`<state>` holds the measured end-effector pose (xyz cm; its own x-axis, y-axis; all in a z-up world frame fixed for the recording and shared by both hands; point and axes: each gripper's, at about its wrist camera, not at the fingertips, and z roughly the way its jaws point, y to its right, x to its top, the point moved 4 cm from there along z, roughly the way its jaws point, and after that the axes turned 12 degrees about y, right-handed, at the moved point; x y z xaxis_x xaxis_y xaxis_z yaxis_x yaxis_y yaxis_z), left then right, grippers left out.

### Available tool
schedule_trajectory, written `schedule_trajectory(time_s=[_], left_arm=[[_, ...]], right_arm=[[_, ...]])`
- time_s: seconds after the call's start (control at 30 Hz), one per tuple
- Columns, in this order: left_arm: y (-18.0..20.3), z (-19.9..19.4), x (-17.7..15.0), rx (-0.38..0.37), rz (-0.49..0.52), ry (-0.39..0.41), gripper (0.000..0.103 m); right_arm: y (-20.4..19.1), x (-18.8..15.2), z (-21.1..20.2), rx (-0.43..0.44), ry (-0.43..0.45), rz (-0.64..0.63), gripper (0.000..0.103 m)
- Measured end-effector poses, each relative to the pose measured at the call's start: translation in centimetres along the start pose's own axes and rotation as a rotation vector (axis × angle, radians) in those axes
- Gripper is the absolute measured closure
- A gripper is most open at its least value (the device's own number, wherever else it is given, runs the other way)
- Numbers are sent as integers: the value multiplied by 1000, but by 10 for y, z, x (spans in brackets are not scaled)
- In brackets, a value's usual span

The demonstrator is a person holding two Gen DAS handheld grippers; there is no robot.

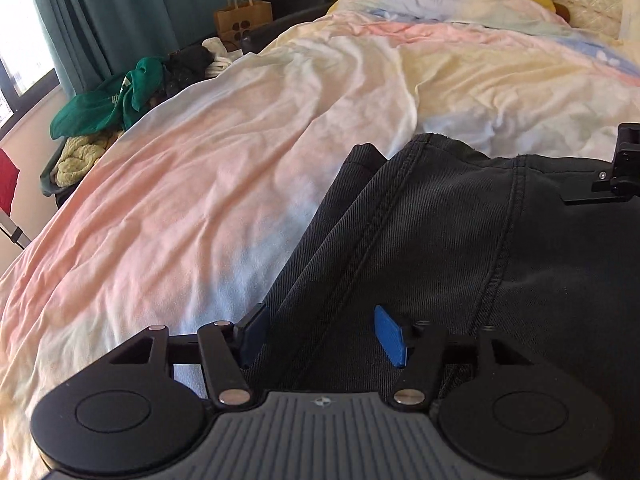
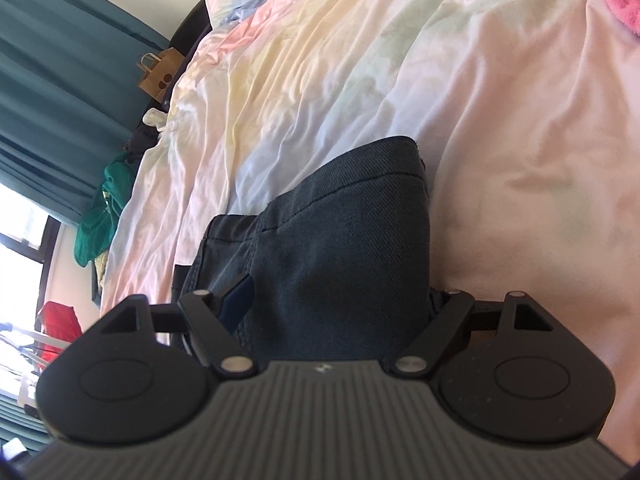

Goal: Fold clothes

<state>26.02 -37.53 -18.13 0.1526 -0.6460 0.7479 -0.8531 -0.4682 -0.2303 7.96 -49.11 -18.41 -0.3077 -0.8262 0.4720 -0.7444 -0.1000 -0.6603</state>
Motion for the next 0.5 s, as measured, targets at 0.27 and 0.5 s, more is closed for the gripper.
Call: schedule_trajectory(time_s=[0.27, 0.5], left_arm=[[20, -11, -5, 102, 60, 1, 95], [-4, -55, 25, 158, -48, 135, 99]], right_arm=[[3, 1, -3, 6, -6, 33, 23], [6, 3, -5, 9, -8, 46, 24]])
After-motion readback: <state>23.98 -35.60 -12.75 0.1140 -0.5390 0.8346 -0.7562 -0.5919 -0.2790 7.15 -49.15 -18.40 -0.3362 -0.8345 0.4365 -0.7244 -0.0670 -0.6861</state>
